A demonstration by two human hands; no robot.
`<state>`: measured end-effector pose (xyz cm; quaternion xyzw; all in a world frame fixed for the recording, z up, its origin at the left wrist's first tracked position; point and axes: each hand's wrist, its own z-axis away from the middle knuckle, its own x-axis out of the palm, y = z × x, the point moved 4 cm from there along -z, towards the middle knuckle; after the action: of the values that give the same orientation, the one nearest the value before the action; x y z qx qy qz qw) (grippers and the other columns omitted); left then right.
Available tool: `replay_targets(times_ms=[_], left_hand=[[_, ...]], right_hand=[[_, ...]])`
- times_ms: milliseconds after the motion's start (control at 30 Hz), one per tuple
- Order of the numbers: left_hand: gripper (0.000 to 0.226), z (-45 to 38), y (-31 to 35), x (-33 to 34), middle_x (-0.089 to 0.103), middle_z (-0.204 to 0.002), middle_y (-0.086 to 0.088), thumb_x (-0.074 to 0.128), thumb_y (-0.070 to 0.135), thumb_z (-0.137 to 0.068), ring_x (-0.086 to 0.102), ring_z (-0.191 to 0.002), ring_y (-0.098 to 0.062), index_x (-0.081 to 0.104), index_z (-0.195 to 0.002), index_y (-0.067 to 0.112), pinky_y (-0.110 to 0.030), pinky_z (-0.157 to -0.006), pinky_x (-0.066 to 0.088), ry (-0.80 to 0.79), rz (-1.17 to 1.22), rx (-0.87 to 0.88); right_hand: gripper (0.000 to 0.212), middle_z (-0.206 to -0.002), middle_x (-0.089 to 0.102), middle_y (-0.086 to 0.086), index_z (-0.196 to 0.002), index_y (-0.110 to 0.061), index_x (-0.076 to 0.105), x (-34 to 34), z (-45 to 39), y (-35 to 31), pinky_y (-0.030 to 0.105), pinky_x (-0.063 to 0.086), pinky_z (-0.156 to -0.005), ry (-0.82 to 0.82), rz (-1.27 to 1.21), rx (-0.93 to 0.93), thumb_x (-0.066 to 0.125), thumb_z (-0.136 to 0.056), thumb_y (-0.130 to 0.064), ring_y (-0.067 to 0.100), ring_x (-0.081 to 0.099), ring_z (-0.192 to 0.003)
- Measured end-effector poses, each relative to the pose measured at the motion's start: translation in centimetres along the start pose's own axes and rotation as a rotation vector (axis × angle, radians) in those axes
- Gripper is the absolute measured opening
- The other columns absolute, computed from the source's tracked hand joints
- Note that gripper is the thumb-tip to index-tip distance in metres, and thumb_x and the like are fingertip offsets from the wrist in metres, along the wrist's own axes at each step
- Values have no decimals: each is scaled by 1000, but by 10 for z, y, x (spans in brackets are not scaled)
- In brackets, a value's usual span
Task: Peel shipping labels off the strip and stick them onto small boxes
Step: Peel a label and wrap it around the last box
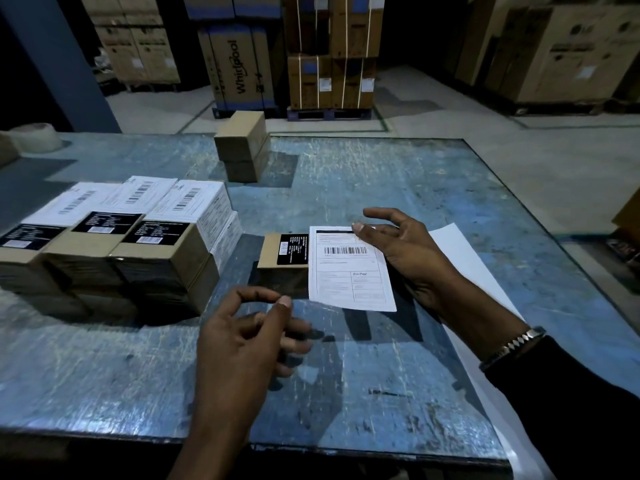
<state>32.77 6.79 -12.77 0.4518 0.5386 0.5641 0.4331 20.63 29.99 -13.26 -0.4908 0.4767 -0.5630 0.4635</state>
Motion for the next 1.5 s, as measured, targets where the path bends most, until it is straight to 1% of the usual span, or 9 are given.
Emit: replay_targets(times_ms=[267, 433, 600, 700, 800, 967, 1200, 1367, 1500], left_hand=[[7, -57, 54, 12, 78, -89, 14, 77, 26, -96, 76, -85, -5, 71, -98, 25, -35, -76, 64, -113, -508, 687], [51, -124, 35, 54, 71, -132, 8, 64, 65, -96, 65, -120, -16, 63, -136, 34, -42, -99, 55, -335, -993, 497], [64, -130, 14, 46, 75, -113, 7, 60, 63, -98, 71, -103, -18, 38, -150, 34, -42, -90, 58, -246, -841, 394], [57, -132, 11, 47, 75, -110, 6, 58, 53, -104, 72, -98, -18, 33, -152, 35, -46, -88, 60, -263, -794, 418], [48, -135, 6, 46, 76, -115, 4, 48, 48, -109, 73, -98, -18, 31, -153, 36, -48, -91, 60, -276, -727, 414], [86, -132, 6, 46, 72, -122, 9, 37, 95, -85, 68, -112, -17, 22, -153, 45, -38, -93, 54, -274, -855, 360], [57, -131, 7, 45, 72, -106, 11, 51, 59, -103, 70, -98, -15, 28, -152, 40, -50, -86, 61, -307, -758, 426], [56, -127, 11, 47, 75, -105, 2, 39, 46, -105, 71, -92, -18, 30, -157, 28, -52, -85, 59, -308, -765, 457], [78, -130, 9, 48, 73, -116, 7, 34, 84, -95, 68, -109, -17, 25, -156, 35, -40, -92, 55, -279, -830, 372]], right_hand=[[39, -113, 82, 9, -133, -16, 68, -3, -2, -4, 42, 64, -90, -19, 37, -9, 79, -96, -12, 31, 80, -100], [31, -124, 79, 9, -135, -17, 67, -6, -3, -8, 44, 62, -97, -40, 81, -32, 67, -105, -9, 32, 77, -112], [20, -117, 77, -9, -129, -35, 65, 1, 10, -7, 29, 56, -90, 77, 329, -46, 56, -111, -39, 15, 74, -109], [53, -119, 73, -18, -137, -46, 52, 13, 23, -3, 31, 59, -94, 18, 400, -12, 72, -92, -64, 6, 74, -105], [67, -127, 72, -15, -145, -47, 47, 18, 23, 0, 35, 62, -98, -29, 393, -2, 82, -88, -54, 7, 75, -108], [38, -140, 69, -4, -144, -35, 57, 5, 15, -5, 40, 62, -101, -25, 105, 20, 58, -110, -19, 18, 76, -114], [81, -137, 64, -21, -152, -41, 44, 9, 24, -1, 32, 61, -101, -121, 308, 28, 86, -83, -46, 2, 74, -113], [50, -146, 66, -9, -149, -29, 56, -3, 21, -12, 32, 58, -105, -176, 97, 95, 68, -102, -15, 12, 72, -123], [36, -135, 75, -2, -145, -33, 60, -3, 20, -9, 40, 54, -112, -173, 67, 118, 51, -113, -20, 19, 74, -122]])
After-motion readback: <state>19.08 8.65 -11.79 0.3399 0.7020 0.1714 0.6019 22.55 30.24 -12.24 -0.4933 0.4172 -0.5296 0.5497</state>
